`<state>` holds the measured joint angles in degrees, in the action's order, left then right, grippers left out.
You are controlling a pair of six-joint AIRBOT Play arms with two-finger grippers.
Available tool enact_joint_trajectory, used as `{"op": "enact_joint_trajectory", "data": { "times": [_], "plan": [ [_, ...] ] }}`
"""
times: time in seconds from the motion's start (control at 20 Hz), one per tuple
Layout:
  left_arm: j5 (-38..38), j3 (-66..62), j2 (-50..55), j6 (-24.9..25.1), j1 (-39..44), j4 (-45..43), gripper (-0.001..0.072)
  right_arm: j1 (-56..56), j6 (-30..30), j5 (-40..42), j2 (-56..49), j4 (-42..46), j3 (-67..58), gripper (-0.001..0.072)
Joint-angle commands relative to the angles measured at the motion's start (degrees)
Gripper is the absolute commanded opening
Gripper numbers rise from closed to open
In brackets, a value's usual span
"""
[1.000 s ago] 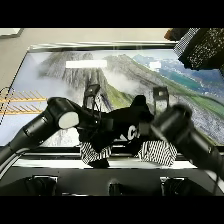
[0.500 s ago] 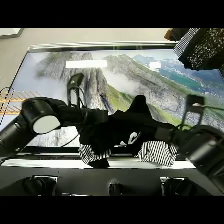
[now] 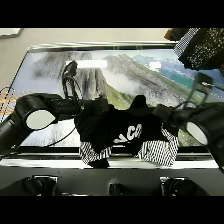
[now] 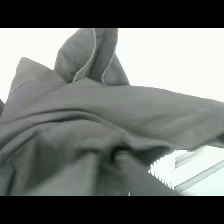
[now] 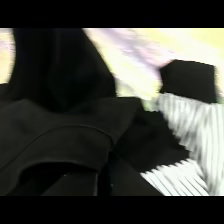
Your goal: Fold the clothes and pants, and hang the long-sleeved shirts on hangers.
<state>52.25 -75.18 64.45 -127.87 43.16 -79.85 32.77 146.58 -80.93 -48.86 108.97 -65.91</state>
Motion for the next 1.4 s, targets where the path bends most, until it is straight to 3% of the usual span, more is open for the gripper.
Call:
{"op": "enact_joint_trajectory", "data": {
  "times": [0.0, 0.1, 0.25, 0.4, 0.55, 0.65, 0.8, 0.85, 1.0, 1.1, 1.35],
  "plan": [
    [-0.6, -0.1, -0.1, 0.6, -2.3, 0.4, 0.0549, -0.7, -1.7, 7.0, -4.0, -3.3, -0.5, 0.0026],
    [2.1, -0.1, -1.5, 2.2, -7.3, 0.3, 0.0613, -0.7, -2.7, 7.0, -4.3, -3.1, -0.9, 0.0026],
    [13.6, 0.9, -6.1, 9.7, -20.2, -5.4, 0.0612, -0.7, -5.8, 4.6, -4.2, -2.9, -1.3, 0.0026],
    [19.5, 3.3, -10.6, 22.5, -34.5, -13.4, 0.0608, -0.7, -7.6, 3.4, -4.2, -2.9, -1.3, 0.0026],
    [22.6, 3.3, -10.8, 28.1, -45.6, -13.3, 0.0605, -0.7, -8.0, 3.5, -4.2, -2.9, -1.3, 0.0026],
    [21.9, 3.4, -10.5, 24.5, -49.3, -13.1, 0.0607, -0.7, -8.4, 3.4, -4.2, -2.9, -1.3, 0.0026],
    [18.3, 7.0, -9.9, 24.2, -56.8, -13.1, 0.0607, -0.7, -9.0, 3.3, -4.3, -2.9, -1.3, 0.0026],
    [18.5, 7.3, -8.9, 26.5, -61.9, -11.5, 0.0607, -0.7, -9.3, 3.2, -4.4, -2.9, -1.3, 0.0026],
    [18.6, 3.8, -3.2, 41.6, -84.2, 2.1, 0.0607, -0.7, -9.5, 3.0, -4.4, -2.9, -1.2, 0.0026],
    [18.6, -0.6, 1.9, 49.0, -95.9, 7.1, 0.0607, -0.7, -9.6, 3.0, -4.4, -2.9, -1.2, 0.0027],
    [18.1, -6.0, 11.9, 60.0, -108.6, 7.4, 0.0607, -0.7, -12.5, 3.0, -4.4, -2.9, -1.2, 0.0027]
  ]
}}
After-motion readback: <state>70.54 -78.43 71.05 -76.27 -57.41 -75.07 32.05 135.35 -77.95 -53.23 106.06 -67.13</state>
